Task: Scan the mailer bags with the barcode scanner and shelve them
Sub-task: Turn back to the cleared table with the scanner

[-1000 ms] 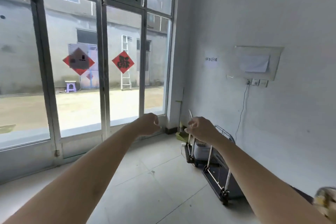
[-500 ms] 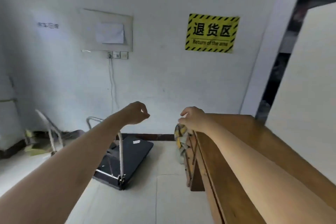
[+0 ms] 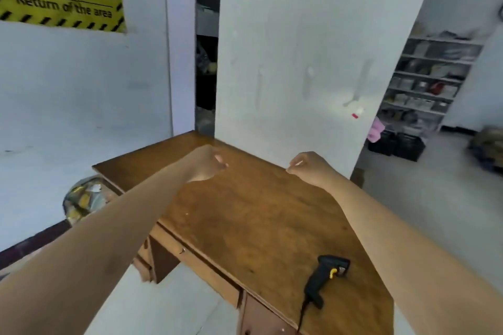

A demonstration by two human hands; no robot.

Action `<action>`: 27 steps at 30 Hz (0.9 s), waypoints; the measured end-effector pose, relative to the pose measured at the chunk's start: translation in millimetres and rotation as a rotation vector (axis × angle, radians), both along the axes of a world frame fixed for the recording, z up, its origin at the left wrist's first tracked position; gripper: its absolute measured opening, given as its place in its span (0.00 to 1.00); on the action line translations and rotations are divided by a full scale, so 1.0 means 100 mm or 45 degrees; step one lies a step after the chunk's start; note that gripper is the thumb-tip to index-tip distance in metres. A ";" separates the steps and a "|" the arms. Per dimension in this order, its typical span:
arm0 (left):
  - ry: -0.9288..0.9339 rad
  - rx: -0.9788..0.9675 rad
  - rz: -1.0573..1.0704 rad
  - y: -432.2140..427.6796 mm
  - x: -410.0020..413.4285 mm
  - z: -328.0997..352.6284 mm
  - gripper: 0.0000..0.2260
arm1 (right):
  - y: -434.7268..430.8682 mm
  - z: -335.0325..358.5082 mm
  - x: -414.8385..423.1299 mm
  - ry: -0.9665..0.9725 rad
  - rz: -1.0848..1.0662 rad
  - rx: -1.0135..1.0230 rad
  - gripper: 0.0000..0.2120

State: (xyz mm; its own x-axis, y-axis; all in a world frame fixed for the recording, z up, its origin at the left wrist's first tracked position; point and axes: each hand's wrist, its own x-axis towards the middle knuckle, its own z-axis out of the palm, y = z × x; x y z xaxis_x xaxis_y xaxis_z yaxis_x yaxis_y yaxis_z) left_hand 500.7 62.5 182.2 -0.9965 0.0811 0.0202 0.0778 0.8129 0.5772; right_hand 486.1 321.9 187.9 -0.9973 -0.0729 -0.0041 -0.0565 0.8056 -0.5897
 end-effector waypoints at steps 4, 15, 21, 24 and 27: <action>-0.046 0.001 -0.178 0.42 -0.47 -0.13 0.15 | 0.40 -0.14 -0.14 -0.024 -0.188 -0.013 0.15; -0.020 -0.175 -0.520 0.76 -1.58 -0.21 0.10 | 0.45 -0.36 -0.56 -0.088 -0.398 0.072 0.19; -0.094 -0.256 -0.704 0.68 -2.16 -0.60 0.14 | 0.28 -0.70 -0.74 -0.118 -0.672 0.071 0.16; -0.258 -0.307 -0.817 0.67 -2.23 -1.10 0.18 | 0.19 -1.10 -0.62 -0.260 -0.806 0.153 0.12; -0.411 -0.359 -0.983 0.68 -2.13 -1.59 0.14 | 0.05 -1.47 -0.46 -0.361 -0.984 0.134 0.12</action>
